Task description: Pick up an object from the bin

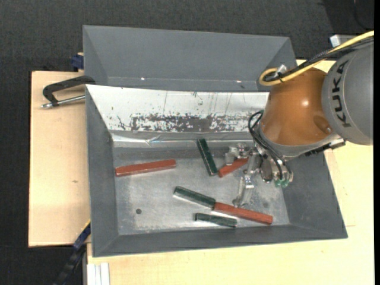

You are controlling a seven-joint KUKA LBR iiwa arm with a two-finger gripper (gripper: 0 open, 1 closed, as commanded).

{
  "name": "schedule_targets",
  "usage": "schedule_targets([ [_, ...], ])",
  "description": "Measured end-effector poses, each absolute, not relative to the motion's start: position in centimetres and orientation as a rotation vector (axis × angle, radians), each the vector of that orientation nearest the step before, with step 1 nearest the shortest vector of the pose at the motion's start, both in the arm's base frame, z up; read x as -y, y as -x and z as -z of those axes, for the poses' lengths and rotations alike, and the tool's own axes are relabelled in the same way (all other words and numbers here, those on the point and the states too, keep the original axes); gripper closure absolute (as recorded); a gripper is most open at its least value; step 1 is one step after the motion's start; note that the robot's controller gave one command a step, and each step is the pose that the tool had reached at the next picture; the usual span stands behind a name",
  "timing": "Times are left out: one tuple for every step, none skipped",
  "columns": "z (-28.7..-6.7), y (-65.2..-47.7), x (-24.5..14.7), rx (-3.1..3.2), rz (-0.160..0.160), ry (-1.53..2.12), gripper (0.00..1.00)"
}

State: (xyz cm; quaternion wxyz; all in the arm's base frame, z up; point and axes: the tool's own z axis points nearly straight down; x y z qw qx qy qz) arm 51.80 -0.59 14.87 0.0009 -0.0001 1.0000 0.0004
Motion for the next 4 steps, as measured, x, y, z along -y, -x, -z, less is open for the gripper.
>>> schedule_targets([
  [-14.9,-51.8,0.6,-3.14,-0.001,0.001,0.0],
  [-11.9,-51.2,1.5,-3.133,-0.003,-0.088,0.0],
  [-8.0,-50.3,1.3,-3.125,-0.002,-0.308,0.0],
  [-7.2,-50.5,-1.0,-3.121,0.0,-0.311,0.0],
])
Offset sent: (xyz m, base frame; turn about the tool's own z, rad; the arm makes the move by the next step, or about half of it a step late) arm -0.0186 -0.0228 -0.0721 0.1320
